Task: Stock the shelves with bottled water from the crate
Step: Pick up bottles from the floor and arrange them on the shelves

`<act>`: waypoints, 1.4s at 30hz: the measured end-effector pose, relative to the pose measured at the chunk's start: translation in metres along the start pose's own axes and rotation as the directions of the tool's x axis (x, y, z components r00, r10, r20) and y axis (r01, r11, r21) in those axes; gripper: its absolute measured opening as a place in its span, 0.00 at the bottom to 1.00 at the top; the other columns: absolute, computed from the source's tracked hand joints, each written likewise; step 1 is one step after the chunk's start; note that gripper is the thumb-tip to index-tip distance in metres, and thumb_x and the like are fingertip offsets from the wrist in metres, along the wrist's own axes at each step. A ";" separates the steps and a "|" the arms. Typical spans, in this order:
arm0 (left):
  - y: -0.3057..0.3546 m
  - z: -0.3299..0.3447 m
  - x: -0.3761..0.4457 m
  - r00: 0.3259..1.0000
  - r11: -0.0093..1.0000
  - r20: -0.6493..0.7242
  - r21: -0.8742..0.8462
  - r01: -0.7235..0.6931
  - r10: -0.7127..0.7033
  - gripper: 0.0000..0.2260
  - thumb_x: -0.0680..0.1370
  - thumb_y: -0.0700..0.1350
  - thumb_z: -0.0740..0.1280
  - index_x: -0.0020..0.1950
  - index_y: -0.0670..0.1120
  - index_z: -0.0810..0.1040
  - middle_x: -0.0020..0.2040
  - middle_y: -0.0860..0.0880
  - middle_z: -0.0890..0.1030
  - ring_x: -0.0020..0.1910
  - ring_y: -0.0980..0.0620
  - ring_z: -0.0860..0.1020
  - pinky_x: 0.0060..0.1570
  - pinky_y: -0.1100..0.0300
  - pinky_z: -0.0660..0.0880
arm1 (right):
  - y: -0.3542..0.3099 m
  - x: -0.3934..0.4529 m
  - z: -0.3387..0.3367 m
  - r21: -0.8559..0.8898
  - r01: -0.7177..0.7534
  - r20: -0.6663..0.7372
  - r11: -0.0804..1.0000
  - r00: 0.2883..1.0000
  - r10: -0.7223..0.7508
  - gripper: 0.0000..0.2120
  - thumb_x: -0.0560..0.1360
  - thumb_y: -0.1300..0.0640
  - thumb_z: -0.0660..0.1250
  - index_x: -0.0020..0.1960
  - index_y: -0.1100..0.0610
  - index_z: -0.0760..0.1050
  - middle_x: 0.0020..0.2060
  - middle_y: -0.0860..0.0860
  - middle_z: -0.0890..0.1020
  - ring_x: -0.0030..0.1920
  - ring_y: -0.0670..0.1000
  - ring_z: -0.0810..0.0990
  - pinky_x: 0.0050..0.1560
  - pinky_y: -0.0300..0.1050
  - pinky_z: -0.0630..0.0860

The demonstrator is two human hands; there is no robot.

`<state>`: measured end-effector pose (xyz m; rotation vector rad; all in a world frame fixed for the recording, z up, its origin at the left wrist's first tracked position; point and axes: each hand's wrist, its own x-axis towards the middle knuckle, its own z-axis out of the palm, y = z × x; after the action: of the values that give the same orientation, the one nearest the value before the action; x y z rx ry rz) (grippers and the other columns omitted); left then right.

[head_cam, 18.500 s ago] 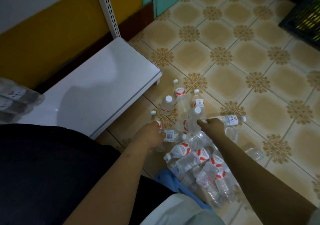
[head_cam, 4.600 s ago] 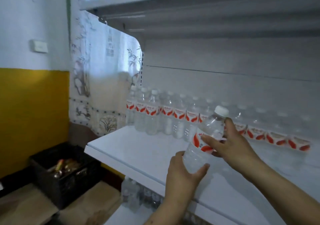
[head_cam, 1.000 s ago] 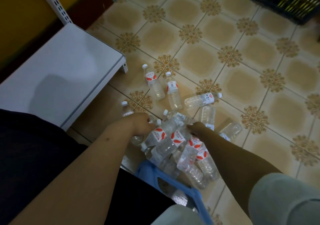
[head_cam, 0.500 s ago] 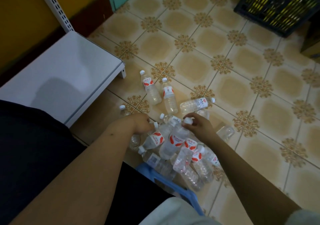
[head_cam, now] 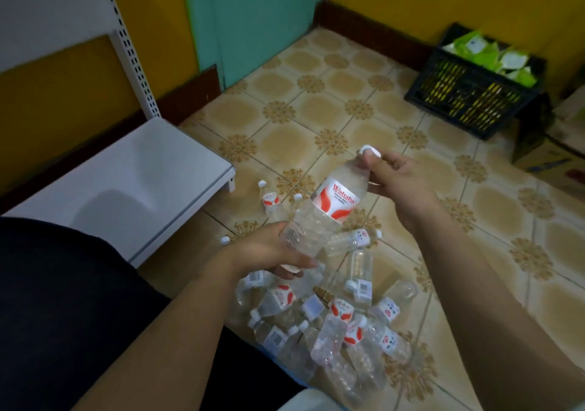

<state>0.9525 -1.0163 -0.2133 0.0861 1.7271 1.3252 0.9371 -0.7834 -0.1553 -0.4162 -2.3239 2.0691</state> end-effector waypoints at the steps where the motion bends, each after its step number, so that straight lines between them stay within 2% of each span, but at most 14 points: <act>1: 0.003 -0.002 -0.004 0.999 0.999 -0.016 -0.008 -0.044 0.044 0.22 0.70 0.43 0.78 0.61 0.51 0.76 0.52 0.51 0.84 0.47 0.50 0.85 0.47 0.54 0.82 | -0.009 0.002 0.008 0.017 0.010 0.011 1.000 1.000 -0.011 0.13 0.78 0.49 0.67 0.56 0.58 0.80 0.49 0.52 0.86 0.51 0.50 0.85 0.52 0.43 0.80; 5: 0.012 -0.010 -0.027 0.973 0.982 -0.139 -0.030 -0.189 0.183 0.19 0.71 0.48 0.77 0.59 0.56 0.76 0.49 0.56 0.84 0.44 0.59 0.84 0.42 0.59 0.82 | -0.041 0.003 0.047 0.149 -0.008 0.135 0.989 0.991 -0.013 0.18 0.78 0.53 0.67 0.65 0.58 0.75 0.57 0.54 0.83 0.56 0.53 0.83 0.56 0.48 0.79; 7: 0.015 -0.015 -0.039 0.950 0.968 -0.210 -0.049 -0.245 0.230 0.14 0.73 0.55 0.74 0.56 0.57 0.77 0.48 0.55 0.84 0.44 0.56 0.84 0.42 0.59 0.80 | -0.058 0.005 0.066 0.108 0.014 0.197 0.994 0.980 -0.035 0.18 0.76 0.54 0.69 0.65 0.57 0.75 0.56 0.53 0.84 0.54 0.53 0.83 0.54 0.49 0.80; 9: 0.019 -0.020 -0.053 0.918 0.956 -0.302 -0.057 -0.288 0.258 0.19 0.72 0.65 0.69 0.57 0.55 0.79 0.49 0.51 0.85 0.47 0.46 0.84 0.47 0.47 0.80 | -0.077 0.006 0.082 0.045 0.070 0.237 0.997 0.968 -0.078 0.19 0.75 0.57 0.71 0.64 0.57 0.75 0.54 0.52 0.84 0.52 0.52 0.84 0.50 0.47 0.79; 12: 0.030 -0.027 -0.074 0.855 0.935 -0.433 -0.069 -0.348 0.286 0.28 0.68 0.74 0.63 0.60 0.58 0.76 0.51 0.55 0.84 0.49 0.48 0.83 0.45 0.55 0.81 | -0.109 0.000 0.105 0.030 0.153 0.261 0.988 0.953 -0.155 0.18 0.74 0.56 0.72 0.63 0.55 0.76 0.53 0.50 0.85 0.53 0.52 0.84 0.51 0.46 0.80; 14: 0.039 -0.034 -0.091 0.798 0.918 -0.513 -0.048 -0.395 0.316 0.29 0.67 0.73 0.62 0.62 0.58 0.73 0.53 0.58 0.80 0.49 0.55 0.81 0.37 0.64 0.80 | -0.133 -0.006 0.121 0.046 0.210 0.275 0.977 0.937 -0.215 0.16 0.75 0.54 0.71 0.62 0.53 0.77 0.53 0.49 0.85 0.53 0.51 0.84 0.54 0.47 0.80; 17: 0.048 -0.056 -0.120 0.696 0.893 -0.619 0.019 -0.450 0.364 0.31 0.66 0.73 0.66 0.62 0.56 0.73 0.55 0.56 0.80 0.50 0.55 0.81 0.40 0.61 0.81 | -0.167 -0.016 0.146 0.112 0.261 0.325 0.959 0.902 -0.283 0.10 0.78 0.52 0.66 0.58 0.51 0.78 0.54 0.49 0.84 0.54 0.51 0.84 0.56 0.50 0.80; 22: 0.046 -0.101 -0.191 0.506 0.871 -0.770 0.128 -0.474 0.388 0.13 0.72 0.61 0.69 0.53 0.58 0.77 0.45 0.57 0.82 0.39 0.59 0.81 0.29 0.66 0.75 | -0.212 -0.041 0.202 0.193 0.307 0.437 0.932 0.824 -0.362 0.12 0.80 0.53 0.64 0.62 0.54 0.77 0.53 0.49 0.84 0.53 0.52 0.84 0.52 0.49 0.81; 26: 0.040 -0.125 -0.254 0.363 0.871 -0.859 0.171 -0.460 0.360 0.13 0.72 0.63 0.69 0.52 0.58 0.77 0.46 0.57 0.82 0.43 0.55 0.82 0.30 0.63 0.78 | -0.249 -0.071 0.256 0.197 0.375 0.573 0.906 0.705 -0.417 0.16 0.78 0.51 0.66 0.65 0.52 0.74 0.53 0.47 0.85 0.52 0.49 0.84 0.48 0.44 0.80; 32: 0.035 -0.150 -0.357 0.081 0.833 -0.941 0.247 -0.496 0.328 0.21 0.67 0.66 0.71 0.48 0.51 0.80 0.41 0.52 0.84 0.37 0.54 0.83 0.27 0.58 0.78 | -0.311 -0.123 0.336 0.224 0.489 0.747 0.843 0.469 -0.471 0.27 0.69 0.46 0.73 0.61 0.28 0.65 0.57 0.49 0.82 0.52 0.50 0.85 0.54 0.53 0.81; 35: 0.030 -0.161 -0.411 -0.021 0.826 -0.947 0.290 -0.483 0.321 0.21 0.69 0.67 0.70 0.52 0.52 0.80 0.45 0.53 0.84 0.42 0.56 0.83 0.33 0.65 0.78 | -0.344 -0.148 0.380 0.254 0.536 0.817 0.805 0.327 -0.476 0.35 0.70 0.47 0.73 0.68 0.28 0.59 0.58 0.49 0.81 0.53 0.49 0.84 0.49 0.48 0.83; 38: 0.023 -0.174 -0.461 -0.103 0.828 -0.953 0.298 -0.475 0.284 0.18 0.72 0.63 0.69 0.55 0.53 0.78 0.46 0.54 0.83 0.42 0.57 0.82 0.30 0.66 0.76 | -0.376 -0.177 0.426 0.262 0.599 0.872 0.756 0.188 -0.452 0.42 0.70 0.49 0.74 0.70 0.25 0.52 0.54 0.45 0.82 0.51 0.48 0.84 0.44 0.44 0.83; 40: 0.015 -0.185 -0.493 -0.160 0.840 -0.952 0.305 -0.449 0.260 0.18 0.73 0.63 0.69 0.54 0.53 0.77 0.46 0.55 0.81 0.41 0.57 0.81 0.29 0.64 0.76 | -0.391 -0.199 0.457 0.260 0.631 0.891 0.731 0.135 -0.434 0.42 0.69 0.50 0.74 0.69 0.25 0.50 0.52 0.43 0.81 0.49 0.48 0.83 0.39 0.41 0.82; 42: 0.005 -0.198 -0.524 -0.194 0.869 -0.956 0.284 -0.405 0.222 0.17 0.73 0.64 0.68 0.54 0.54 0.76 0.45 0.57 0.79 0.42 0.56 0.80 0.28 0.65 0.76 | -0.402 -0.218 0.489 0.276 0.639 0.887 0.718 0.118 -0.446 0.41 0.70 0.51 0.74 0.69 0.29 0.52 0.54 0.44 0.80 0.51 0.50 0.82 0.41 0.46 0.83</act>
<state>1.1122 -1.4452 0.1099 -0.9377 3.0577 2.1675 0.9829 -1.3421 0.2110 1.9148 -2.3383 1.7742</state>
